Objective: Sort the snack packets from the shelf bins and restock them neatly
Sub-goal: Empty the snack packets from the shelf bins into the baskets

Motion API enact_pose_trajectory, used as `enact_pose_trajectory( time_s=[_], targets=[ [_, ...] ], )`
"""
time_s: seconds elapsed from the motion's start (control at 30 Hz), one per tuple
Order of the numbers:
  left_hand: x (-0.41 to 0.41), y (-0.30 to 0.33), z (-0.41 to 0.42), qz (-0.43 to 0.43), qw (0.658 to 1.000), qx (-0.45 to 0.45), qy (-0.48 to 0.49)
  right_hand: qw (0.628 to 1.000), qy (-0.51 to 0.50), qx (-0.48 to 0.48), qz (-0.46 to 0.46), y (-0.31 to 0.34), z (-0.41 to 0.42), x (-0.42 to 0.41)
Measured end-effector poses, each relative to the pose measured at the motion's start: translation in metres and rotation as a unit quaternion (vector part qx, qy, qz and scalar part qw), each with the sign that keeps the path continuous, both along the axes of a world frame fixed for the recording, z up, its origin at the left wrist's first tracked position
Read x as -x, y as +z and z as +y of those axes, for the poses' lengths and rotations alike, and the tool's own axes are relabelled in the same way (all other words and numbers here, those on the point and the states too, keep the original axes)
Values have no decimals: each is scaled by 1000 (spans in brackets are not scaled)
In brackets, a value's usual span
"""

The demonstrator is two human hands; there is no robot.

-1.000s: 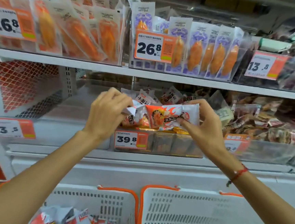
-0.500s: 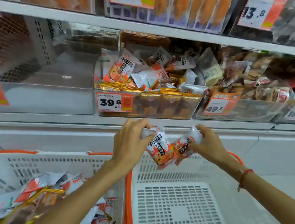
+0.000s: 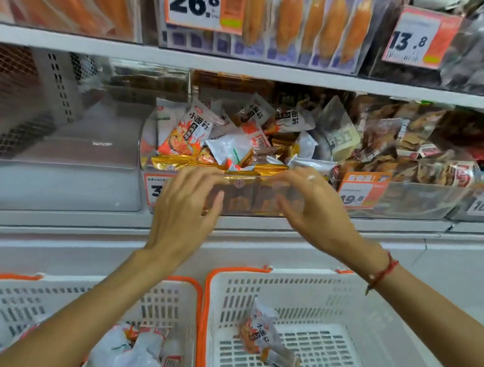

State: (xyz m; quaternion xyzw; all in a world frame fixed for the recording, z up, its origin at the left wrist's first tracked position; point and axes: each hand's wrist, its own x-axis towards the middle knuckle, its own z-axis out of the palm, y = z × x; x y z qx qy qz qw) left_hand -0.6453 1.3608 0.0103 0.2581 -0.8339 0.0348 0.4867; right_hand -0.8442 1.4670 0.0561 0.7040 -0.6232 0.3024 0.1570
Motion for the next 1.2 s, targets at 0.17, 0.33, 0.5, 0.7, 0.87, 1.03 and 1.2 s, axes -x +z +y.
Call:
enact_pose_trajectory(
  time_s=[0.17,0.33,0.5,0.7,0.87,1.03,1.2],
  targets=[
    [-8,63,-64,-111,991,-29,71,997,-31,-60,25,46,-68,20],
    [10,82,-113,-232,935,-248,102,942,-65,-330,8,55,-138,49],
    [32,75,-128,-283,910,-256,162,927,-67,-353,105,43,-164,46],
    [30,68,-133,-246,913,-298,129,932,-90,-299,184,40,-153,44],
    [15,78,-109,-107,964,-228,83,979,-61,-124,150,61,-106,28],
    [0,99,-63,155,958,-238,-44,998,-13,-32,46,82,-37,-3],
    [-21,93,7,110,947,-267,-139,960,44,-275,-12,104,18,5]
  ],
)
